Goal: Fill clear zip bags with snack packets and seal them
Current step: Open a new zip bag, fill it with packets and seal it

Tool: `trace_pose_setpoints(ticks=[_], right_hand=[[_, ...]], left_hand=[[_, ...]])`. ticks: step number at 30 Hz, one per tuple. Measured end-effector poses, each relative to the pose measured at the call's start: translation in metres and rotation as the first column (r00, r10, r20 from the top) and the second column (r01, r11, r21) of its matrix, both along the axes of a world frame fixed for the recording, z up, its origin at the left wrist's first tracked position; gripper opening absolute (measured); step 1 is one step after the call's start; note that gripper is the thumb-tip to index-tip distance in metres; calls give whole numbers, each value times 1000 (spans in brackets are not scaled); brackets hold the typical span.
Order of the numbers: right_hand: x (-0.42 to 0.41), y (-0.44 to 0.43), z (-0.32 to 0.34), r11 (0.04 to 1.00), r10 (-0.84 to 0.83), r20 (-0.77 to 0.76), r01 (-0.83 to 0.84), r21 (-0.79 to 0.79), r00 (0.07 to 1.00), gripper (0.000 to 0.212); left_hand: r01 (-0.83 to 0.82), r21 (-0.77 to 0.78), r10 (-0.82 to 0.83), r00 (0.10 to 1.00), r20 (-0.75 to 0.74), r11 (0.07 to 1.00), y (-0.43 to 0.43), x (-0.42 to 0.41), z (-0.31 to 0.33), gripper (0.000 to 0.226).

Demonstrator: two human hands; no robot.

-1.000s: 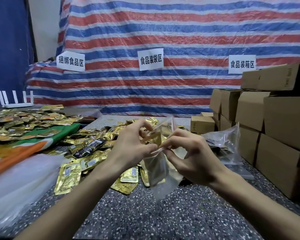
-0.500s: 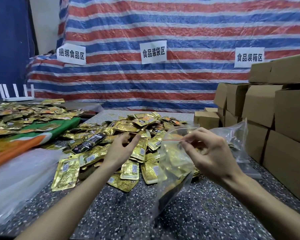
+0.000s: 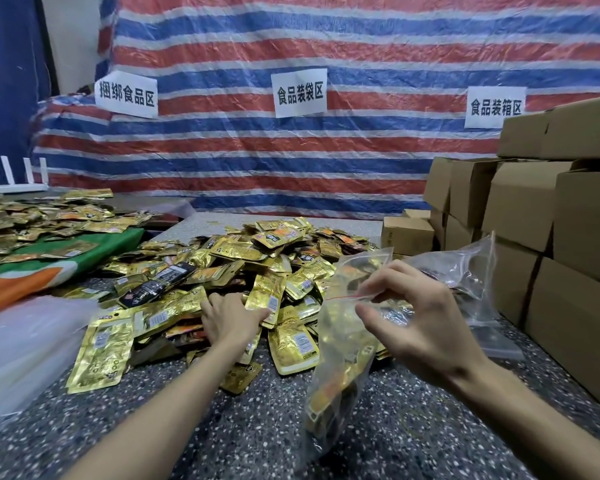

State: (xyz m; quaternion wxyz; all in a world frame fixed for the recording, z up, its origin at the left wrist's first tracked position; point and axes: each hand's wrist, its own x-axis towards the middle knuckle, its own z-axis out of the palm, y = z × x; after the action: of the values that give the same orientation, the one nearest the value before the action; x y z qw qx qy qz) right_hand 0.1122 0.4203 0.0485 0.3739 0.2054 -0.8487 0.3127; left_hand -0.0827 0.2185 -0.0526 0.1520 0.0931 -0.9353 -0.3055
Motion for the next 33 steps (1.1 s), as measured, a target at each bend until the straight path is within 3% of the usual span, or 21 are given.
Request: trace_pose_setpoints(ticks=[4, 7, 10, 15, 17, 20, 23, 27, 33], right_hand=[[1, 2, -1, 999, 43, -14, -43, 4, 999, 3], [3, 1, 0, 998, 56, -22, -56, 9, 998, 1], [6, 0, 2, 997, 63, -14, -62, 41, 998, 5], [12, -12, 5, 986, 84, 26, -87, 145, 996, 5], [14, -19, 8, 980, 101, 23, -104, 171, 995, 5], [16, -27, 12, 971, 120, 25, -123, 206, 992, 4], [21, -33, 17, 966, 143, 1, -139, 216, 990, 1], [30, -36, 26, 968, 178, -55, -165, 190, 983, 2], [35, -37, 33, 967, 163, -73, -144, 210, 984, 5]], left_hand=[[40, 249, -33, 999, -31, 968, 2, 15, 17, 36], [168, 504, -144, 986, -86, 847, -3, 34, 34, 22], [316, 546, -214, 946, -242, 776, -20, 63, 55, 13], [554, 601, -240, 818, -523, 576, -43, 121, 113, 8], [618, 585, -227, 764, -604, 525, -48, 143, 139, 11], [686, 502, -237, 686, -688, 526, -50, 171, 169, 9], [688, 370, -305, 650, -696, 624, -41, 189, 183, 5], [621, 159, -413, 669, -618, 768, -23, 191, 179, 9], [609, -56, -586, 729, -354, 791, 5, 175, 158, 7]])
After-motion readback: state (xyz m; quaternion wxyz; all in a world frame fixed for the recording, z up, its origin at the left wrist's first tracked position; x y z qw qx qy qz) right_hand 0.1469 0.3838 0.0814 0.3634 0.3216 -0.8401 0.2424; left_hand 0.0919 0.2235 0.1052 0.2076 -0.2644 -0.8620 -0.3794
